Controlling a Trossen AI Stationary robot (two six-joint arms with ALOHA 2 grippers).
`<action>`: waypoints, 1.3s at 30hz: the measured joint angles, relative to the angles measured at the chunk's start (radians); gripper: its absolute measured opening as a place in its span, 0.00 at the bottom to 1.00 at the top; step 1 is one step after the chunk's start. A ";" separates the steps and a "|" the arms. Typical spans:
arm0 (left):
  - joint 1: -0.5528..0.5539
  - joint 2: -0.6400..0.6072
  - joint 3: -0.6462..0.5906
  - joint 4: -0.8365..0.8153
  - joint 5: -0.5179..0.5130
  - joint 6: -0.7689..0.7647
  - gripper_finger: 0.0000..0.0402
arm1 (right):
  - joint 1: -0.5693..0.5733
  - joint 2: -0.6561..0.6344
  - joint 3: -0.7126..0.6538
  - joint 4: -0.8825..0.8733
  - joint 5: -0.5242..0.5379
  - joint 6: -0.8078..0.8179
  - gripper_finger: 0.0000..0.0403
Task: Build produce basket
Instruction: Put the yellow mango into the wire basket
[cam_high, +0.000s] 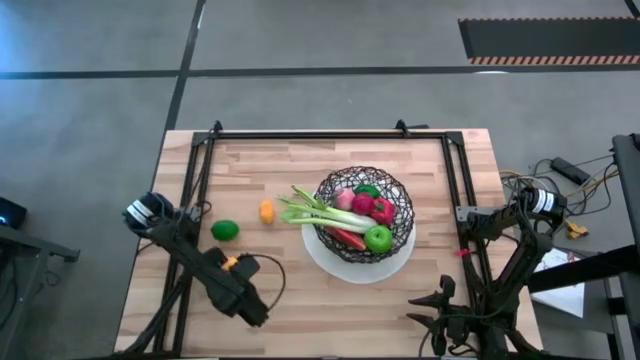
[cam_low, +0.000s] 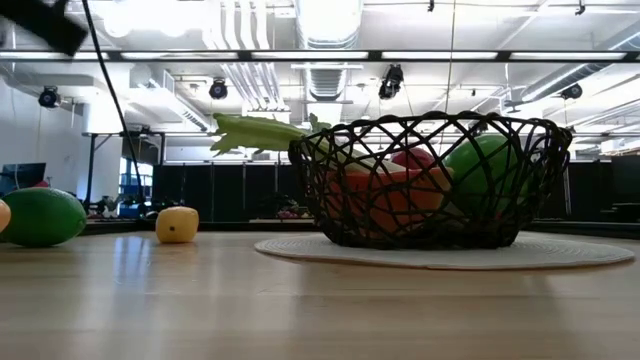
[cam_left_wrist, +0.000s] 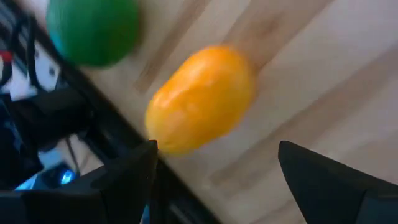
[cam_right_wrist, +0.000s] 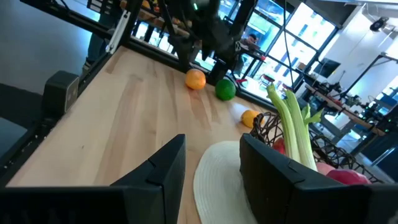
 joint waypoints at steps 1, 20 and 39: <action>0.007 -0.010 -0.038 0.010 0.033 0.006 0.79 | 0.000 0.000 0.000 0.000 0.000 -0.004 0.34; 0.052 -0.175 -0.469 0.415 0.090 0.082 0.74 | -0.002 0.000 0.000 0.005 0.000 0.011 0.34; 0.052 -0.124 -0.016 0.452 -0.129 0.165 0.57 | -0.002 0.000 0.000 0.006 0.002 0.017 0.34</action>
